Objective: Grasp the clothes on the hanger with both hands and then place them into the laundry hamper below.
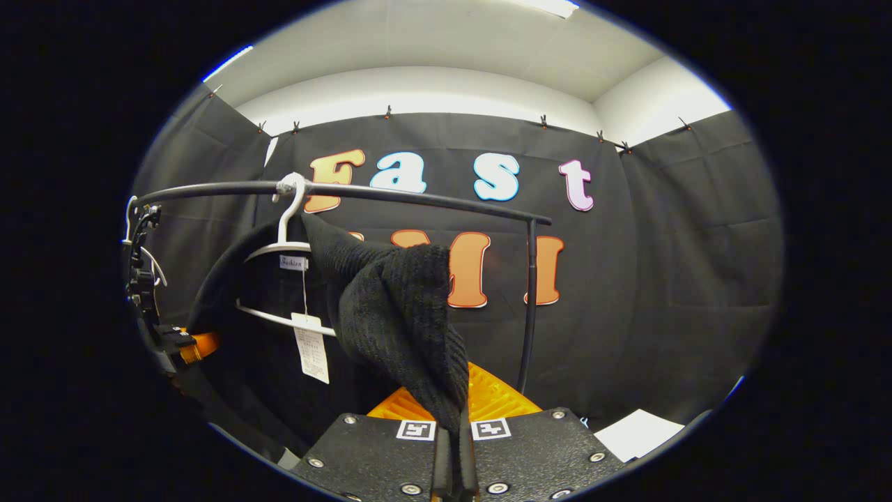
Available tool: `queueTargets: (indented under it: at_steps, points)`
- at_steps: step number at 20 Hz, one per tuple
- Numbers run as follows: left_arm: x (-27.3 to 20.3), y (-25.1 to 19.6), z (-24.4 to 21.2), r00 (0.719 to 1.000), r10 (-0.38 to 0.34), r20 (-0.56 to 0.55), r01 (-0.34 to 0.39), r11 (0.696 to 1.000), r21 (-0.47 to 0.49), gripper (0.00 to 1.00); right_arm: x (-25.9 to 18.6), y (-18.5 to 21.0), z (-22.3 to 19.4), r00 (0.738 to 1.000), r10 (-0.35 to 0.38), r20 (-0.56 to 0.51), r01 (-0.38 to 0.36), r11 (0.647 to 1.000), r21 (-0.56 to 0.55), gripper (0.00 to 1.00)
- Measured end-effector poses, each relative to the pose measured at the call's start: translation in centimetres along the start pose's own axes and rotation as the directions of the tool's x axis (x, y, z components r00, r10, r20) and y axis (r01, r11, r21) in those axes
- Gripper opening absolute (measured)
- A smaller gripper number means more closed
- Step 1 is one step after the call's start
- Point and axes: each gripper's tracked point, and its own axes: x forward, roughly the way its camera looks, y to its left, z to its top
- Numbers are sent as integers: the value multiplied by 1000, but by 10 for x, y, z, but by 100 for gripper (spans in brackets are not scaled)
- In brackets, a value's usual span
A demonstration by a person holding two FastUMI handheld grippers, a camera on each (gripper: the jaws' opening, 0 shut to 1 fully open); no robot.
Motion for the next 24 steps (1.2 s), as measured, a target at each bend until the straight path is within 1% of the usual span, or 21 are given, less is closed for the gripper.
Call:
queueTargets:
  at_steps: [3, 5, 7, 8, 10, 11, 13, 14, 15, 17, 19, 20, 21, 24]
  points:
    - [-11, 9, 15, 1000, 1, 10, 0, 1000, -20, 11, 1, -9, 19, 999, 42, 13, -42, 999, 8, 5]
    - [-16, 18, 27, 999, 26, 26, -25, 999, -32, 11, 5, -20, 35, 997, 70, 32, -70, 998, 5, 5]
    - [-26, 27, 39, 997, 67, 48, -65, 997, -42, 11, 13, -28, 50, 993, 107, 45, -108, 994, 13, 4]
    - [-29, 32, 46, 994, 88, 58, -85, 996, -41, 13, 19, -33, 55, 992, 119, 48, -120, 993, 12, 4]
    - [-36, 36, 54, 991, 116, 68, -113, 993, -39, 9, 32, -44, 65, 988, 144, 54, -143, 990, -7, 4]
    - [-38, 37, 57, 989, 130, 70, -128, 991, -35, 11, 40, -45, 67, 986, 160, 56, -160, 987, -11, 4]
    - [-42, 41, 62, 983, 165, 77, -164, 986, -10, 11, 52, -48, 70, 979, 197, 49, -197, 980, 1, 4]
    - [-43, 44, 64, 980, 183, 83, -184, 983, 3, 9, 60, -48, 69, 975, 217, 42, -218, 976, 13, 4]
    - [-43, 46, 68, 975, 201, 91, -203, 979, 8, 9, 68, -50, 67, 971, 238, 33, -239, 971, 25, 5]
    - [-40, 54, 75, 966, 236, 109, -239, 971, 8, 9, 85, -49, 62, 959, 284, 16, -285, 958, 30, 5]
    - [-39, 68, 78, 950, 288, 120, -291, 957, 12, 9, 98, -45, 51, 942, 337, -5, -336, 941, 30, 5]
    - [-38, 75, 78, 943, 309, 122, -313, 950, 14, 11, 106, -41, 47, 933, 361, -15, -360, 932, 39, 5]
    - [-38, 79, 76, 937, 328, 123, -332, 943, 14, 9, 115, -38, 43, 923, 384, -20, -382, 922, 61, 5]
    - [-28, 91, 63, 927, 360, 105, -360, 933, -15, 11, 129, -23, 32, 885, 465, -4, -458, 874, 163, 4]
